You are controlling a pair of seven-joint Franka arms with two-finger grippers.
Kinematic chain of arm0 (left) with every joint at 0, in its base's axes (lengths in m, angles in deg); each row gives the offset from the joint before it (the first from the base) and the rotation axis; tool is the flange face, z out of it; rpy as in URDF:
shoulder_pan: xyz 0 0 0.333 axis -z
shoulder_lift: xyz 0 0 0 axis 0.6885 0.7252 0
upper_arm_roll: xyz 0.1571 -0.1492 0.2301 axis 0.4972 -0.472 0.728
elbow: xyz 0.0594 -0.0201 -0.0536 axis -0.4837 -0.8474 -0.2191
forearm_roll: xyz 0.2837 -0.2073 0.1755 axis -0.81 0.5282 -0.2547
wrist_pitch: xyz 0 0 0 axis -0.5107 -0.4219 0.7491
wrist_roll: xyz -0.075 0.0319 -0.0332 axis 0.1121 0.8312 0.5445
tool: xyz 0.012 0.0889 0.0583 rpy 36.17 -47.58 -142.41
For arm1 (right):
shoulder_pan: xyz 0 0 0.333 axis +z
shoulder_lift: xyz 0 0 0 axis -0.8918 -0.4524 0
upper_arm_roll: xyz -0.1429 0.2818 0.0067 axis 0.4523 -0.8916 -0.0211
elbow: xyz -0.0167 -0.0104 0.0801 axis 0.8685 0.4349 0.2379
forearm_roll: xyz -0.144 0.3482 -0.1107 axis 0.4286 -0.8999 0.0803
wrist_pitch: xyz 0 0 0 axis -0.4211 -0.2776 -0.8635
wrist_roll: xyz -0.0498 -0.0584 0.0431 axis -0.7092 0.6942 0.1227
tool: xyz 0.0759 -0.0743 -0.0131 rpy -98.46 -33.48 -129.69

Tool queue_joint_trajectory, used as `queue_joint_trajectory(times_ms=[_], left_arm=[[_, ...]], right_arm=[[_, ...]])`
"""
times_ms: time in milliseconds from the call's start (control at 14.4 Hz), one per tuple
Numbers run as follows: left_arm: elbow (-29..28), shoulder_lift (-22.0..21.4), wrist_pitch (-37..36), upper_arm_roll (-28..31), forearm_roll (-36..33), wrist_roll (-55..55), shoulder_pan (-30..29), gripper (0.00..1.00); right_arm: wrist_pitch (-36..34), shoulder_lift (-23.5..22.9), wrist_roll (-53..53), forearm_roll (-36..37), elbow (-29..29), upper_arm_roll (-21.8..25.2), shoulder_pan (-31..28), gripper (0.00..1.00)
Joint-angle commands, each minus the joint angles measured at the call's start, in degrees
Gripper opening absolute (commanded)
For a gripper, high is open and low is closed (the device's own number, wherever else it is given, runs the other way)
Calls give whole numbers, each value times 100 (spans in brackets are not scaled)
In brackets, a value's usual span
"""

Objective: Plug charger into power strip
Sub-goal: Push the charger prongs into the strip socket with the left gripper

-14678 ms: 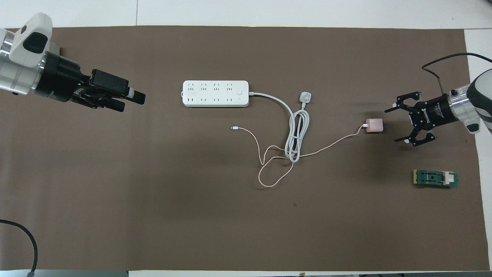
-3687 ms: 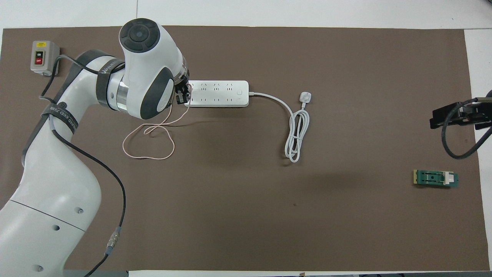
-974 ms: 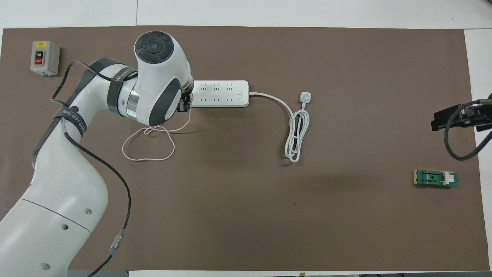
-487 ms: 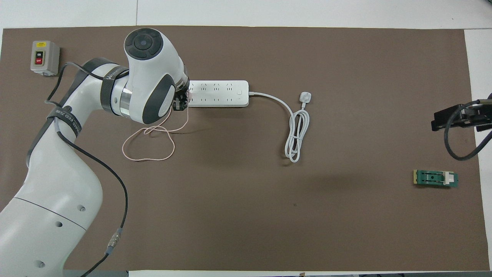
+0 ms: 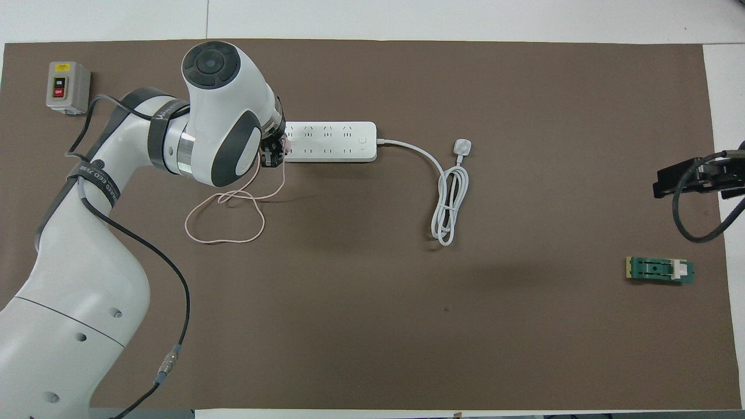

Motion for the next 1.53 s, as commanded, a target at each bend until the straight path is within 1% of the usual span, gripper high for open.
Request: queue_joint_trajectory(times_ms=[0, 1252, 1461], left_arm=[[-288, -81, 161, -44, 101, 98, -41, 0], [-297, -2, 143, -88, 119, 98, 3, 0], [-340, 181, 432, -79, 119, 29, 55, 0]], right_arm=[[-21, 155, 80, 52, 151, 25, 28, 100], [-29, 155, 80, 52, 151, 25, 28, 100], [-29, 155, 80, 52, 151, 25, 28, 100]])
